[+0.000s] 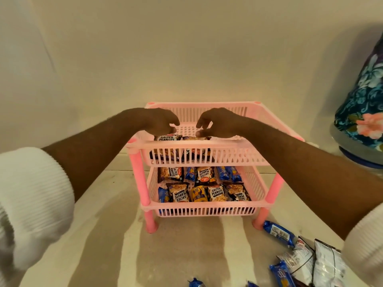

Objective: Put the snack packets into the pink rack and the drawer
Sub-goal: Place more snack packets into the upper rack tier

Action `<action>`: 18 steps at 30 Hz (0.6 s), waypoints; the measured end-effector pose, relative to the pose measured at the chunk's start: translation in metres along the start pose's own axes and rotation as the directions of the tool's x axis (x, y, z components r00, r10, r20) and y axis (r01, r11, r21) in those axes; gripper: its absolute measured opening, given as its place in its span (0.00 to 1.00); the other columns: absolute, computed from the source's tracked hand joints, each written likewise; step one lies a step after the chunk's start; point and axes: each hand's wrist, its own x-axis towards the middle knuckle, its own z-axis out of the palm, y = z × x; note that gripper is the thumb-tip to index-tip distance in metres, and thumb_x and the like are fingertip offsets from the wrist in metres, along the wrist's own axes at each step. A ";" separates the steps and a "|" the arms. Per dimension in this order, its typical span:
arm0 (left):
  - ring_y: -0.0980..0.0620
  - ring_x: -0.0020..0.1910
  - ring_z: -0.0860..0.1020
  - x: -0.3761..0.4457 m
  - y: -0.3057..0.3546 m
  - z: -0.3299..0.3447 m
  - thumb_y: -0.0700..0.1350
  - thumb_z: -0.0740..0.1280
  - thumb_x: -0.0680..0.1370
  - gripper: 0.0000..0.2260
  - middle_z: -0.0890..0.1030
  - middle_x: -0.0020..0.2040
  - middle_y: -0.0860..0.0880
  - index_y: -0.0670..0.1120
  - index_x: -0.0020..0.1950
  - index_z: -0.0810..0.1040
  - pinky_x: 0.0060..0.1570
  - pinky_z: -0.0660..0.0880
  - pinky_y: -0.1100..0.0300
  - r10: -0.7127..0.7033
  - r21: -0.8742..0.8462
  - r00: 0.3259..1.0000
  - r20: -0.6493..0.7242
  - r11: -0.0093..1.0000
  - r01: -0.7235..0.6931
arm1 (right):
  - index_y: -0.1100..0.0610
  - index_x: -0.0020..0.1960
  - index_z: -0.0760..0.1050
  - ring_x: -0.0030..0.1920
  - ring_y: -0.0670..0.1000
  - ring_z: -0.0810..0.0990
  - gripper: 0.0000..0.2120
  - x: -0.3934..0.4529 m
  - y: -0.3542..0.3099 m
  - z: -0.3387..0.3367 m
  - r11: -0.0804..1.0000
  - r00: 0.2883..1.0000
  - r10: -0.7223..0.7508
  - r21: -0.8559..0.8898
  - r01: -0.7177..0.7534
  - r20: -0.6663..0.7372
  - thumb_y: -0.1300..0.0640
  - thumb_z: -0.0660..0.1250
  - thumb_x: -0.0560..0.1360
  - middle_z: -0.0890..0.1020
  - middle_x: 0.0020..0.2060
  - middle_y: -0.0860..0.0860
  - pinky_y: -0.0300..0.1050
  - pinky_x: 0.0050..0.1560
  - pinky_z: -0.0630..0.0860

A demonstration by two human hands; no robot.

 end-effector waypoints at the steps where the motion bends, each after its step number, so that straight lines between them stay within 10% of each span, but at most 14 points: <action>1: 0.47 0.74 0.65 -0.003 0.006 -0.001 0.50 0.59 0.83 0.20 0.68 0.75 0.48 0.48 0.75 0.67 0.72 0.62 0.53 0.023 -0.023 0.998 -0.057 0.999 -0.025 | 0.52 0.60 0.79 0.55 0.50 0.79 0.20 -0.007 0.001 0.000 0.999 0.997 0.007 0.032 -0.005 -0.081 0.40 0.70 0.75 0.82 0.56 0.48 0.45 0.54 0.74; 8: 0.47 0.63 0.76 -0.033 0.060 0.021 0.48 0.62 0.82 0.14 0.79 0.64 0.47 0.46 0.65 0.78 0.59 0.70 0.57 0.130 -0.191 0.912 -0.388 0.957 -0.217 | 0.51 0.48 0.81 0.47 0.48 0.81 0.09 -0.080 0.011 0.015 0.989 0.864 0.054 0.145 0.022 -0.501 0.45 0.72 0.75 0.83 0.45 0.46 0.51 0.51 0.79; 15: 0.59 0.43 0.79 -0.072 0.136 0.080 0.46 0.65 0.78 0.07 0.83 0.44 0.55 0.49 0.51 0.83 0.44 0.72 0.66 0.179 -0.306 0.627 -0.758 0.751 -0.585 | 0.53 0.47 0.81 0.44 0.43 0.80 0.06 -0.180 0.018 0.061 0.973 0.633 0.133 0.221 0.062 -0.762 0.50 0.70 0.75 0.82 0.42 0.45 0.40 0.40 0.77; 18: 0.63 0.34 0.76 -0.085 0.165 0.125 0.43 0.66 0.78 0.05 0.80 0.37 0.58 0.48 0.49 0.82 0.36 0.68 0.72 0.147 -0.466 0.684 -0.715 0.630 -0.622 | 0.54 0.47 0.81 0.42 0.43 0.80 0.06 -0.216 0.028 0.101 0.954 0.676 0.205 0.298 0.023 -0.707 0.51 0.71 0.75 0.82 0.40 0.44 0.43 0.41 0.78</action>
